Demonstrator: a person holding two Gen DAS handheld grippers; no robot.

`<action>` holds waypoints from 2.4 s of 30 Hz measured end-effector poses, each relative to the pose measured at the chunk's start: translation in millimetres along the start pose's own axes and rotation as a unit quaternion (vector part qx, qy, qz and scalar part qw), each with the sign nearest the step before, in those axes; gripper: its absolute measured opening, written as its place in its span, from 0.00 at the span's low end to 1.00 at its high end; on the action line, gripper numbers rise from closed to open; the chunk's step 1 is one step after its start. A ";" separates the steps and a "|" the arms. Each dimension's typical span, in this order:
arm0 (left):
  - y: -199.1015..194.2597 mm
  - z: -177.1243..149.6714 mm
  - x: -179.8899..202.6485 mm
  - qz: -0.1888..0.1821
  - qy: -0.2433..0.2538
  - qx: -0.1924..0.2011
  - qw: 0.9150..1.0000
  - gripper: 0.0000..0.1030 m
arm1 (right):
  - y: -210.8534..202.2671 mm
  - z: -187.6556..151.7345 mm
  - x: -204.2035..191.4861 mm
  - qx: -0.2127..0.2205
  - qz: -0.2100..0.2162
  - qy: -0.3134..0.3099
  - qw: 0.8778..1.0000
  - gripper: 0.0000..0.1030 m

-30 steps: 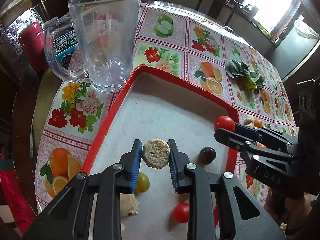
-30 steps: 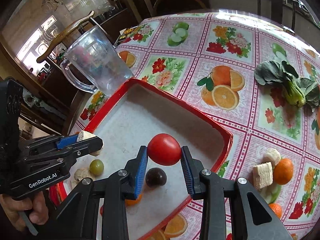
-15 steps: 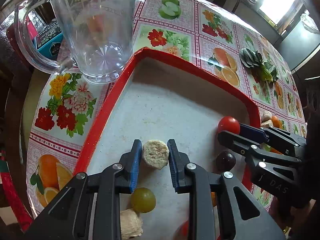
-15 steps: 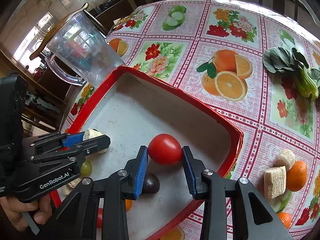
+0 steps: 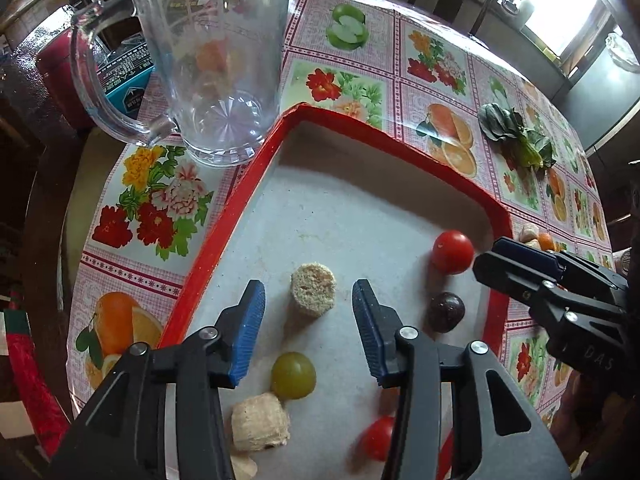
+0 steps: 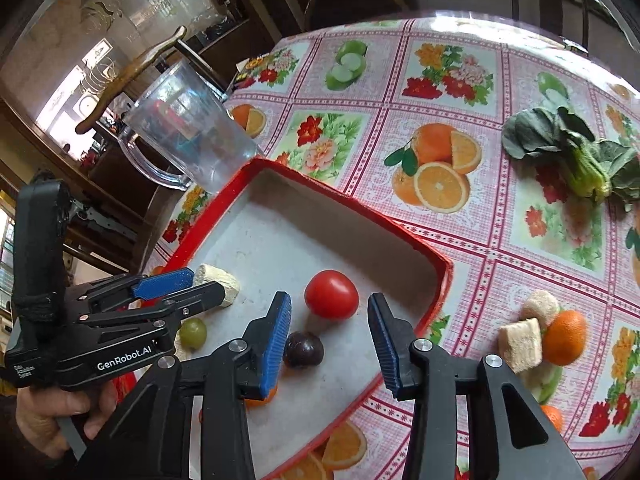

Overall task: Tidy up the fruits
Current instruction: 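Open left gripper to drop the beige piece while right gripper drops the tomato, then grasp an orange with left gripper while right gripper grasps another orange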

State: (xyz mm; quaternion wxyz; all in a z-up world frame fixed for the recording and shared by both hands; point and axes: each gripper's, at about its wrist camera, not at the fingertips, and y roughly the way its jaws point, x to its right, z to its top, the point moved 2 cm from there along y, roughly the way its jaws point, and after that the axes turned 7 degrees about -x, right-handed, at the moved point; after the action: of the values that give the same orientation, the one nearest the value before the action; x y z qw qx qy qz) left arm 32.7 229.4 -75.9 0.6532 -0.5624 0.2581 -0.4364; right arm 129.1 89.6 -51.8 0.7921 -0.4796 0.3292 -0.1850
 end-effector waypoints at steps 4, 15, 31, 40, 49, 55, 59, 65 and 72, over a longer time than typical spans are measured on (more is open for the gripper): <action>-9.4 -5.5 7.3 -0.008 0.002 0.007 1.000 0.42 | -18.7 -8.2 8.1 0.013 -0.001 0.010 1.000 0.41; -27.8 -17.3 48.2 -0.025 0.034 0.019 0.999 0.42 | -59.0 -47.0 41.4 0.034 -0.013 0.040 0.999 0.41; -31.6 -35.3 123.4 -0.051 0.079 0.016 0.995 0.42 | -94.3 -87.0 113.6 0.044 -0.040 0.084 0.995 0.41; -18.6 -45.0 166.3 -0.067 0.087 0.004 0.994 0.42 | -89.5 -78.6 137.0 0.033 -0.035 0.070 0.996 0.41; 7.5 -60.0 207.0 -0.093 0.067 -0.010 0.993 0.42 | -73.5 -49.0 140.6 0.000 -0.017 -0.018 1.000 0.41; 19.2 -61.0 217.8 -0.104 0.019 0.006 0.994 0.42 | -50.3 -32.7 141.4 -0.035 -0.001 -0.069 0.997 0.41; 28.5 -58.6 220.1 -0.108 -0.007 0.012 0.994 0.42 | -34.3 -25.9 143.7 -0.054 0.008 -0.086 0.995 0.41; 41.8 -58.7 226.4 -0.112 -0.020 0.012 0.993 0.42 | -22.0 -18.3 151.0 -0.059 0.034 -0.083 0.994 0.37; 45.2 -52.0 235.0 -0.125 -0.005 0.023 0.992 0.31 | -23.4 -13.9 156.4 -0.047 0.034 -0.079 0.995 0.32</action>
State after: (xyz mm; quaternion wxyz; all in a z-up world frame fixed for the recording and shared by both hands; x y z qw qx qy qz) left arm 116.5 0.0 -95.3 0.6072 -0.5774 0.1726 -0.5179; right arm 231.7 -25.6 -89.5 0.7977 -0.5183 0.2901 -0.1042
